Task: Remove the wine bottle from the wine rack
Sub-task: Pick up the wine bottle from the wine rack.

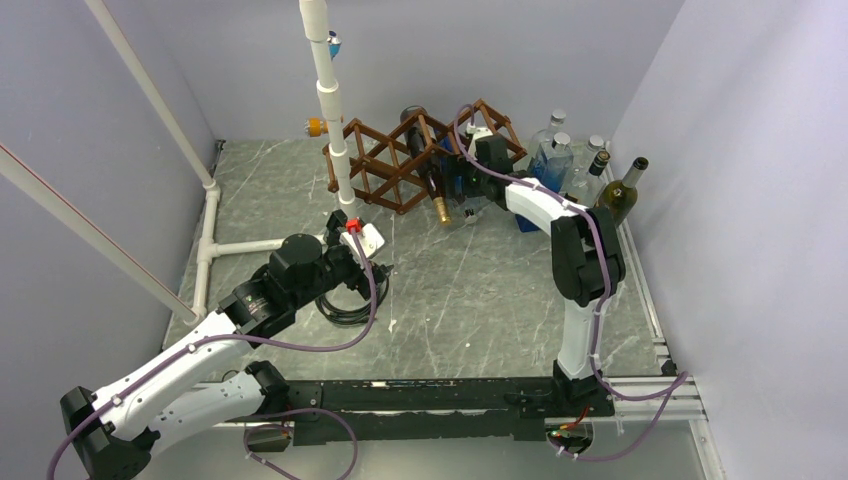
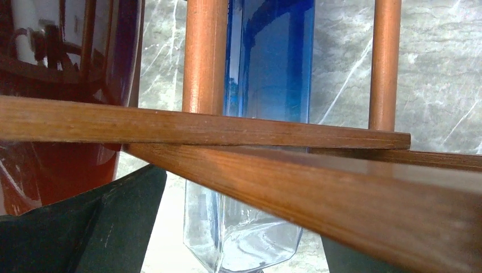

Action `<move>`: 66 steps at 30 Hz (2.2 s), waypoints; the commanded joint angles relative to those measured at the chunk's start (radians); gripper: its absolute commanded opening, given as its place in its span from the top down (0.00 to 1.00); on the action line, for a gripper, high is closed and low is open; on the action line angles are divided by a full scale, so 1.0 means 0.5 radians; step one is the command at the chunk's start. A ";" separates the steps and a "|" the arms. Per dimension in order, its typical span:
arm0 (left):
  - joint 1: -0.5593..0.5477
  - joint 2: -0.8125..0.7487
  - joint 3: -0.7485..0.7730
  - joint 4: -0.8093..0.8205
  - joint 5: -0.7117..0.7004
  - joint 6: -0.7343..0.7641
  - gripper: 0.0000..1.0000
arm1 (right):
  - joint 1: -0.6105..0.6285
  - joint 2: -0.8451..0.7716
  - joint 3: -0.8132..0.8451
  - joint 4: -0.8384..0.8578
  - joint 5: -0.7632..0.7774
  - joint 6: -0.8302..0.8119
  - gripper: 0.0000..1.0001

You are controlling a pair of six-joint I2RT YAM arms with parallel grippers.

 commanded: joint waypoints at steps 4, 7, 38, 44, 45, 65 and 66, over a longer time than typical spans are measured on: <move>0.008 -0.028 0.047 0.053 -0.005 0.015 0.01 | 0.005 0.084 0.041 -0.044 0.072 0.035 0.03; 0.008 -0.028 0.047 0.053 -0.006 0.015 0.00 | 0.003 0.079 0.010 -0.027 0.070 0.030 0.04; 0.011 -0.014 0.044 0.056 -0.018 0.021 0.00 | 0.005 -0.089 -0.383 0.474 0.005 0.033 0.09; 0.009 -0.015 0.045 0.053 -0.020 0.021 0.00 | 0.005 -0.078 -0.392 0.466 -0.018 -0.003 0.14; 0.011 -0.020 0.044 0.053 -0.020 0.021 0.01 | 0.006 -0.085 -0.401 0.465 -0.015 -0.008 0.15; 0.009 -0.028 0.044 0.050 -0.024 0.021 0.01 | 0.005 -0.441 -0.785 0.491 -0.033 -0.054 0.28; 0.008 -0.028 0.045 0.050 -0.026 0.021 0.00 | 0.006 -0.465 -0.803 0.487 -0.034 -0.056 0.28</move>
